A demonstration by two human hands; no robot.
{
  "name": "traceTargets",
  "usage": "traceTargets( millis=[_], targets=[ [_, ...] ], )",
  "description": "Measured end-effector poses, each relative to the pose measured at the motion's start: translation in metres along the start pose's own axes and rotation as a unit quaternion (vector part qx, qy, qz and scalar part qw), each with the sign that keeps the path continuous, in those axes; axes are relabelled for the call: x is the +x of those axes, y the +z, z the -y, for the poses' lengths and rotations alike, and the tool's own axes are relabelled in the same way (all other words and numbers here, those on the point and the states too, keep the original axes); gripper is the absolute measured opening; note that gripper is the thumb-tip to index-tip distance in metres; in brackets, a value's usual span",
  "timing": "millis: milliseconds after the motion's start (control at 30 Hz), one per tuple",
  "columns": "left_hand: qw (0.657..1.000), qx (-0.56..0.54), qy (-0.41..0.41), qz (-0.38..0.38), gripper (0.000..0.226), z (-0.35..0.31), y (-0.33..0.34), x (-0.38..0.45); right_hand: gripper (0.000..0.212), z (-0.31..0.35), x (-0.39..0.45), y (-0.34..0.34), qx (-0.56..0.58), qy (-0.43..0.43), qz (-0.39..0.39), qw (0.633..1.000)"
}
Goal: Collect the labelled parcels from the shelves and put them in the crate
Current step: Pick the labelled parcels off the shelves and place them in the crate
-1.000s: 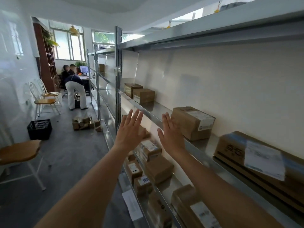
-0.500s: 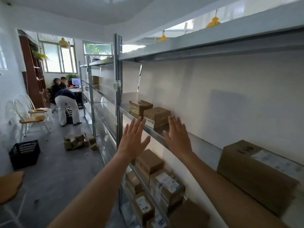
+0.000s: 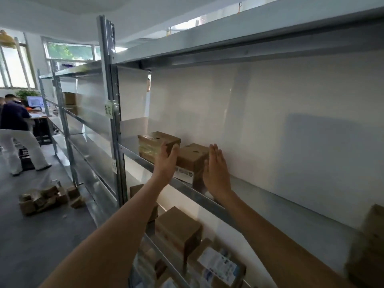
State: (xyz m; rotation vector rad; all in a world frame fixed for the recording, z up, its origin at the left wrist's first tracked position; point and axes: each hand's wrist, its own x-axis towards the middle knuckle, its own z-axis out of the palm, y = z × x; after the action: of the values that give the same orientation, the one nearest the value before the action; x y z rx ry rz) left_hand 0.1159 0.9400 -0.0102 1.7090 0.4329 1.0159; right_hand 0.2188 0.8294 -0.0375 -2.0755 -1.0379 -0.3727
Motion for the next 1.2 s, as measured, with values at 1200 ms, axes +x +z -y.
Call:
traceTargets(
  millis=[1200],
  targets=[
    [0.873,-0.251,-0.111,0.404,0.026,0.065,-0.013,0.077,0.031,0.032,0.007,0.016,0.203,0.220,-0.168,0.939]
  ],
)
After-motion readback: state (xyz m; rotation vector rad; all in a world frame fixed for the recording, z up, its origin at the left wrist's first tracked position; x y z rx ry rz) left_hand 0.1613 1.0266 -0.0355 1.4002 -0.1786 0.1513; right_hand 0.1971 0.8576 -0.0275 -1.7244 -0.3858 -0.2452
